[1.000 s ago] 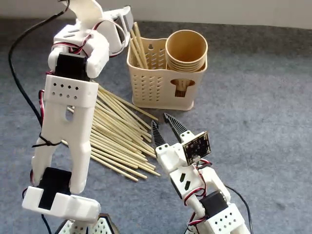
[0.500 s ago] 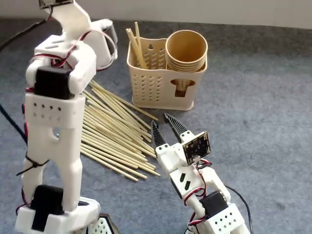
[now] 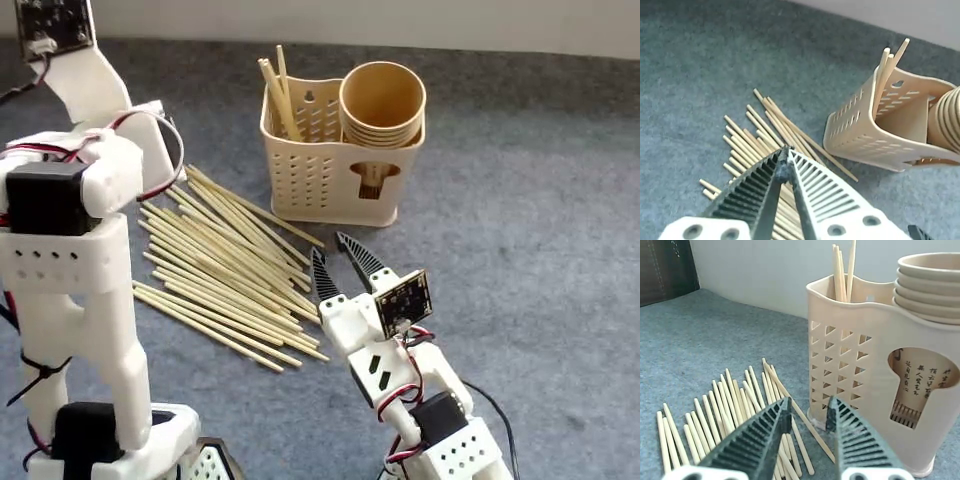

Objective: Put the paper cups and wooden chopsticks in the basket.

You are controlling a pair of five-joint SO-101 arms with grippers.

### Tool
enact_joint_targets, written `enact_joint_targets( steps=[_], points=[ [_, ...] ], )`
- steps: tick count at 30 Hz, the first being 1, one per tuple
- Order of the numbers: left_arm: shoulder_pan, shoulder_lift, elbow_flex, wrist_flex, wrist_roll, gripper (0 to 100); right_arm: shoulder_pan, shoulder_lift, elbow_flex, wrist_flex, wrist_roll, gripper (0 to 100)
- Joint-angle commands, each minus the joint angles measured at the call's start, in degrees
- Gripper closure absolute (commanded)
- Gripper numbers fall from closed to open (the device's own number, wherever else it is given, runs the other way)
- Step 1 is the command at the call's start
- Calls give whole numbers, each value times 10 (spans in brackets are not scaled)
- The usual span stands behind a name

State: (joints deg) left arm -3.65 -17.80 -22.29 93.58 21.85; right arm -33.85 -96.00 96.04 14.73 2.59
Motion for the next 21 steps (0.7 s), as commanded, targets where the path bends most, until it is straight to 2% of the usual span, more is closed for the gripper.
enact_joint_targets(
  steps=[1, 8, 14, 21],
  points=[
    [-8, -20, -4, 49, -4, 994, 0, -8, 73, -15, -1, 868],
    [-8, -34, 51, 56, -4, 994, 0, -8, 73, -16, -1, 868],
    [-6, -120, 142, 56, -4, 994, 0, -8, 73, -16, -1, 868],
    [-7, -235, 334, -73, -4, 994, 0, -8, 73, -16, -1, 868]
  ],
)
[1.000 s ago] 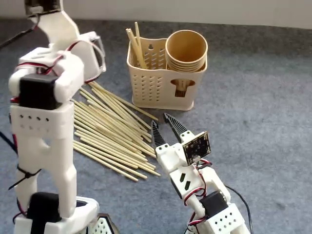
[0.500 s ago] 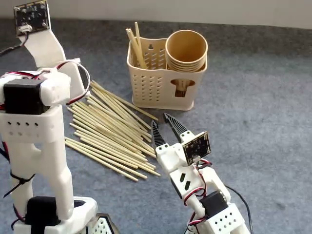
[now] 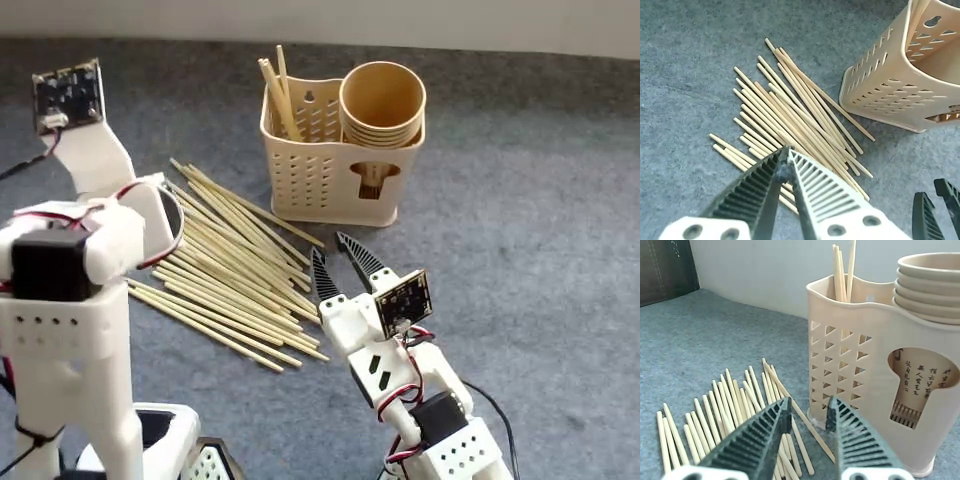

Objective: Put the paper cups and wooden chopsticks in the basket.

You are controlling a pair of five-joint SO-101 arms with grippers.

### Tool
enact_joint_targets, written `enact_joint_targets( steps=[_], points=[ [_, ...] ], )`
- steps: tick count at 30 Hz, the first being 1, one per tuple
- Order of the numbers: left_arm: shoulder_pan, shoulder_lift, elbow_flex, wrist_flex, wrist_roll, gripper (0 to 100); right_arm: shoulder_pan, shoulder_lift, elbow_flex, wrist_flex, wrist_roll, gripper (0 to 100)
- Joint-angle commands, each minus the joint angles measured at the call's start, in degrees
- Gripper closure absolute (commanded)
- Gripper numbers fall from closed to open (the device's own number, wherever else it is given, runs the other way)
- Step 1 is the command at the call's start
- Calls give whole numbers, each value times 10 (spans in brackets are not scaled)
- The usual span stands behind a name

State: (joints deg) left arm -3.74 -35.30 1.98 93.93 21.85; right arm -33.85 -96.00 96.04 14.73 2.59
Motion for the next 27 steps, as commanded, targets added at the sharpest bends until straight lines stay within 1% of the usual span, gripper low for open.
enact_joint_targets(
  steps=[1, 6, 14, 18, 22, 27],
  points=[
    [-7, -73, 117, -94, -4, 994, 0, -8, 73, -16, -1, 868],
    [-7, -120, 206, -155, -4, 994, 0, -8, 73, -16, -1, 868],
    [-7, -193, 308, -181, -5, 994, 0, -8, 73, -16, -1, 868],
    [-7, -236, 392, -231, -45, 994, 0, -8, 73, -16, -1, 868],
    [-7, -287, 471, -286, -47, 994, 0, -8, 73, -16, -1, 868],
    [-7, -344, 528, -298, -47, 994, 0, -8, 73, -16, -1, 868]
  ],
)
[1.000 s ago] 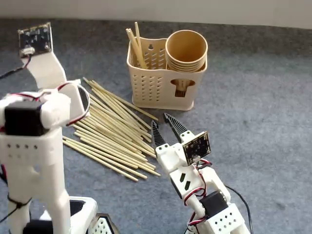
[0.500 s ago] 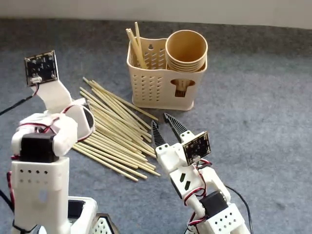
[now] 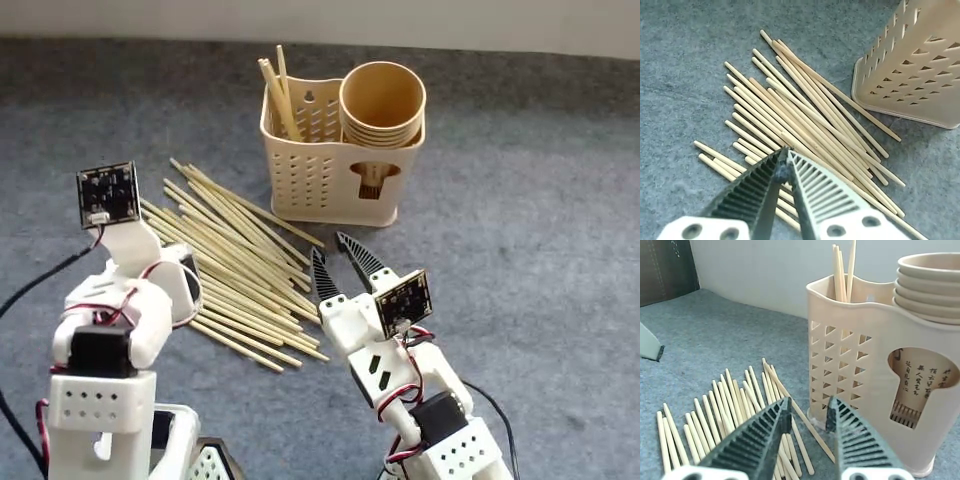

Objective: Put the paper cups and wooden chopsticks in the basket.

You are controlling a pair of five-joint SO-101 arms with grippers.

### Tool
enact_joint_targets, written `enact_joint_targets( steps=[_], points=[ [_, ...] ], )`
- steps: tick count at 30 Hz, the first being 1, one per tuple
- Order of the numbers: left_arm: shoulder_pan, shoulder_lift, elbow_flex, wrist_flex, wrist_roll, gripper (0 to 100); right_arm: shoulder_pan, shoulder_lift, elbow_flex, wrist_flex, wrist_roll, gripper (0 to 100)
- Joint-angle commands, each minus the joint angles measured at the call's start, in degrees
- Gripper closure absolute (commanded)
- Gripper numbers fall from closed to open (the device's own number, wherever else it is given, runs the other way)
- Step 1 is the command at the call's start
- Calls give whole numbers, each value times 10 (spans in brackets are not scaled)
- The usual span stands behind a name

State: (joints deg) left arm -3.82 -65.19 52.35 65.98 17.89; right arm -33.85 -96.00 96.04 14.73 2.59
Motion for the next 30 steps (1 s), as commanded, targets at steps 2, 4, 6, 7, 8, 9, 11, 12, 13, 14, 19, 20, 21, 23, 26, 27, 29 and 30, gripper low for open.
enact_joint_targets(
  steps=[2, 4, 6, 7, 8, 9, 11, 12, 13, 14, 19, 20, 21, 23, 26, 27, 29, 30],
  points=[
    [-7, -65, 43, -18, -8, 994, 0, -8, 73, -16, -1, 868],
    [-7, -87, 63, -17, -8, 994, 0, -8, 73, -16, -1, 868],
    [-9, -109, 84, -16, -9, 991, 0, -8, 73, -16, -1, 868],
    [-15, -122, 95, -18, -9, 990, 0, -8, 73, -16, -1, 868],
    [-23, -135, 104, -18, -9, 989, 0, -8, 73, -16, -1, 868],
    [-31, -147, 112, -18, -9, 989, 0, -8, 73, -16, -1, 868],
    [-48, -172, 131, -18, -24, 989, 0, -8, 73, -16, -1, 868],
    [-57, -184, 142, -18, -38, 989, 0, -8, 73, -16, -1, 868],
    [-65, -196, 154, -18, -50, 989, 0, -8, 73, -16, -1, 868],
    [-73, -211, 167, -18, -60, 989, 0, -8, 73, -16, -1, 868],
    [-114, -284, 219, -18, -78, 989, 0, -8, 73, -16, -1, 868],
    [-124, -299, 229, -17, -79, 989, 0, -8, 73, -16, -1, 868],
    [-132, -314, 239, -16, -84, 989, 0, -8, 73, -16, -1, 868],
    [-150, -347, 262, -15, -90, 989, 0, -8, 73, -17, -1, 868],
    [-178, -391, 301, -15, -96, 989, 0, -8, 73, -17, -1, 868],
    [-186, -400, 312, -15, -103, 989, 0, -8, 73, -17, -1, 868],
    [-201, -398, 326, -16, -110, 989, 0, -8, 73, -17, -1, 868],
    [-209, -397, 333, -16, -109, 989, 0, -8, 73, -17, -1, 868]
  ],
)
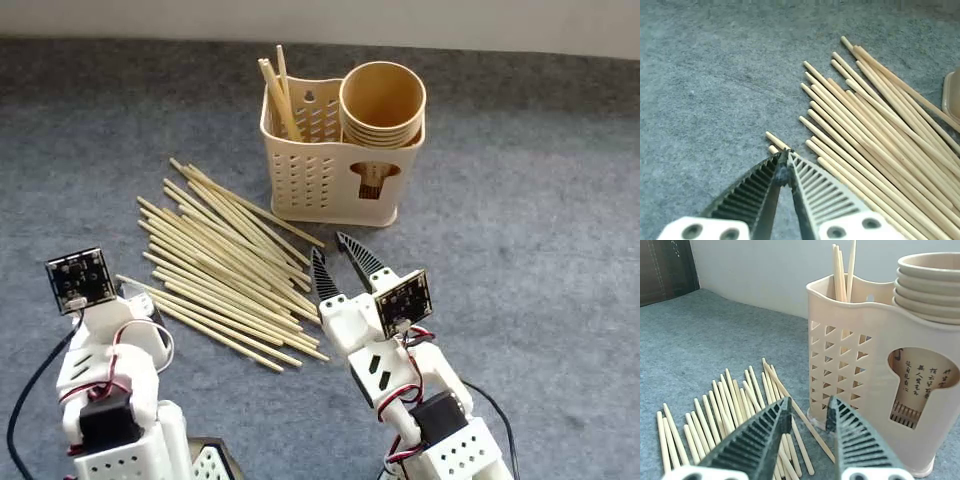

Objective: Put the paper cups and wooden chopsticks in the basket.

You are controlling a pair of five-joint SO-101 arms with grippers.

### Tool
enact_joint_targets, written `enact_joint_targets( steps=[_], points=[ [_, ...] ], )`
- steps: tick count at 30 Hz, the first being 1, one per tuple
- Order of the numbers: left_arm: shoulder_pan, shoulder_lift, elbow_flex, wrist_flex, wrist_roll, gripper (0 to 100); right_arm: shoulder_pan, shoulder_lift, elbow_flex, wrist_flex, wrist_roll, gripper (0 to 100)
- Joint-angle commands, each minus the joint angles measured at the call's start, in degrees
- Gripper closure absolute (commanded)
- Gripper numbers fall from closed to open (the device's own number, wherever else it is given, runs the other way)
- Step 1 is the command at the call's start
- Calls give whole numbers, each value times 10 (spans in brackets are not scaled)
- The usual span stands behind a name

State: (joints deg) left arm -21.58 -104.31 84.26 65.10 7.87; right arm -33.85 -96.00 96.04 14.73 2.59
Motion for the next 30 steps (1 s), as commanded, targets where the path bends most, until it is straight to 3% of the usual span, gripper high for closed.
enact_joint_targets(
  steps=[1, 10, 20, 27, 30],
  points=[
    [-37, -4, 21, -8, -9, 989, 0, -8, 73, -16, -1, 868],
    [-47, -3, 81, -9, -10, 989, 12, -6, 57, -11, -1, 868],
    [-47, -3, 95, -10, -11, 989, 10, -4, -182, 305, -2, 868],
    [-48, -3, 129, -34, -88, 993, -25, -3, -233, 338, 0, 868],
    [-48, -3, 129, -43, -88, 993, -26, 5, -235, 362, 5, 868]
  ],
)
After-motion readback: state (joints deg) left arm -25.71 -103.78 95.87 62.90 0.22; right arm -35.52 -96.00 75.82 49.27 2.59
